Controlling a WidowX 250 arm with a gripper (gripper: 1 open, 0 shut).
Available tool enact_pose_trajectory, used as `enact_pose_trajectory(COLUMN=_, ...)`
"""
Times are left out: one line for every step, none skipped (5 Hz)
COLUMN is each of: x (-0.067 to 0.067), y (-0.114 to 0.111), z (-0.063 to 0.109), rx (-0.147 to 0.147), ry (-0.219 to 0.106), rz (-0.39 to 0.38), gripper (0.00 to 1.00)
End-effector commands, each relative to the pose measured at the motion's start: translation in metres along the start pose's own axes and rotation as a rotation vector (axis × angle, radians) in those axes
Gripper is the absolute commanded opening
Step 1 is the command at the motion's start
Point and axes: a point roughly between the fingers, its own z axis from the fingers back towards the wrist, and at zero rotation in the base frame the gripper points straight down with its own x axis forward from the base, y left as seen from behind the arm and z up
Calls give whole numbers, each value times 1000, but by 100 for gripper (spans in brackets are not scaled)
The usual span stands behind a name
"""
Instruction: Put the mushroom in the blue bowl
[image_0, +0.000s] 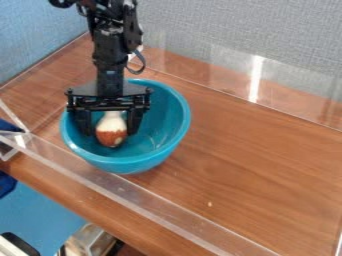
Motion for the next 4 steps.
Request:
enact_pose_trajectory(x=5, y=4, z=17, rx=-17, ry=-25, rz=32, gripper=100)
enact_pose_trajectory(x=0, y=2, z=25, rx=-25, ry=-15, rz=33, gripper=100)
enact_pose_trajectory(x=-4, y=-9, z=22, rx=-35, ry=-7, rz=-4, gripper=100)
enact_pose_trajectory(x=-7, y=-11, z=28, rx=-37, ry=-6, rz=-7, gripper=100)
